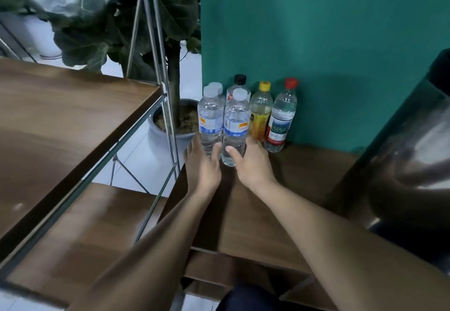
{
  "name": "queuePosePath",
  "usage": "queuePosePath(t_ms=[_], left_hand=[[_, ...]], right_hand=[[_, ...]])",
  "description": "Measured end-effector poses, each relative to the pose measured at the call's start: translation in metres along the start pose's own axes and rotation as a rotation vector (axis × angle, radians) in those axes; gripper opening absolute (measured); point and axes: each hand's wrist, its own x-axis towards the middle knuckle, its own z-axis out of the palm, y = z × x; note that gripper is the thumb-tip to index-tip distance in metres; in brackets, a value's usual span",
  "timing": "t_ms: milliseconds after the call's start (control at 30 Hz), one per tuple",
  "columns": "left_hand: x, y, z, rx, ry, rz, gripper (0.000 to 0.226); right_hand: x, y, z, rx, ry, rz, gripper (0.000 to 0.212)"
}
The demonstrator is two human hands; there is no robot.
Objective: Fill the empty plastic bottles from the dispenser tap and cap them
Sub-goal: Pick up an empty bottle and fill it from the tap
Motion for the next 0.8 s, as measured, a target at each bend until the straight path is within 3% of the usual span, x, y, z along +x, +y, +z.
queuePosePath(t_ms=[233,433,667,800], left_hand=[[0.02,-0.01,0.015,-0.022,0.081,-0.073,0.065],[0.026,-0.012,0.02,-0.017,0.056,-0.083,0.066],[0.017,-0.002,0.001,-0.158,-0.03,-0.025,0.051],[0.003,0.007,-0.01,-0.099,-0.06,-0.113,0.056]], right_hand=[[0.021,-0.005,0.015,-0.03,0.045,-0.006,0.052],[0.025,-0.01,0.016,-0.066,0.047,0.007,0.051],[0.014,-0.013,0.003,0.031,-0.015,0.083,0.06],[-0.01,-0.009,-0.021,0.041,-0.035,0.096,0.055]])
